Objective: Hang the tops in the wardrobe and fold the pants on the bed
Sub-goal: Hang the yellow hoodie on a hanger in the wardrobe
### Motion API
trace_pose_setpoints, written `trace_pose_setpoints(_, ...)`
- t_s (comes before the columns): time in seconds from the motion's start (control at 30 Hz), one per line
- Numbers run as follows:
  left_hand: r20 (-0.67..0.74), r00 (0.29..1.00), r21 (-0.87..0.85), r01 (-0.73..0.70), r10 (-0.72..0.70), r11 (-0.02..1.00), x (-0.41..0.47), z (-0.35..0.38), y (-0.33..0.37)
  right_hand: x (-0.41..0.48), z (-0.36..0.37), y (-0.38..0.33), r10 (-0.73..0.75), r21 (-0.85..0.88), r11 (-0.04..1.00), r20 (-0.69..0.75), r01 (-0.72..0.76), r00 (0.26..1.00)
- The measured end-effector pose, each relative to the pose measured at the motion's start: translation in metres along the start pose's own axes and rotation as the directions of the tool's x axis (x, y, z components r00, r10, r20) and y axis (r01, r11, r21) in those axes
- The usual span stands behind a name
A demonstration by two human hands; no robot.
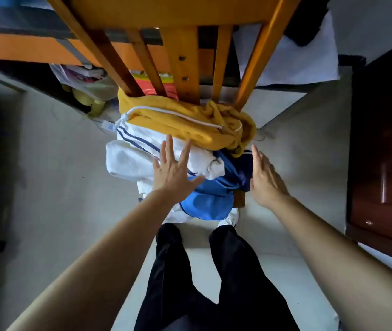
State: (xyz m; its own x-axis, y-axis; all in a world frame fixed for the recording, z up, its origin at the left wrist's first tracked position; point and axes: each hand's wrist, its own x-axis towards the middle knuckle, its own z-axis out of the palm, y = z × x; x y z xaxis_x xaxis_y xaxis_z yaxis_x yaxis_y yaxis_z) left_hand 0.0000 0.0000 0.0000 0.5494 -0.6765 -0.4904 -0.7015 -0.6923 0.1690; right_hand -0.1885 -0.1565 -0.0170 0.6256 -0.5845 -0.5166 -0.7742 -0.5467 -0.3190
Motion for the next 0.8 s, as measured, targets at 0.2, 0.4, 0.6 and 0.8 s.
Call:
trace_pose_setpoints(0.2,-0.103,0.993,-0.068,0.046,-0.052,0.997,0.03,0.031,0.03,0.057,0.017,-0.005,-0.025,0.057,0.998,-0.148,0.033,0.989)
trace_pose_setpoints(0.4,0.09,0.996,-0.021,-0.012,0.013,1.0,0.039,0.04,0.0,0.109,0.022,-0.017,0.028,0.035,0.999,0.043,-0.03,0.999)
trace_pose_setpoints(0.6,0.171,0.962,-0.593,0.275,-0.215,0.757,0.036,-0.009,-0.015,0.079,0.004,-0.027,0.125,0.35,0.924,0.11,-0.156,0.986)
trace_pose_setpoints(0.8,0.543,0.754,-0.803,0.595,-0.37,0.032,0.063,-0.059,0.001,0.014,-0.007,-0.043,-0.127,0.309,0.937,-0.133,0.162,0.983)
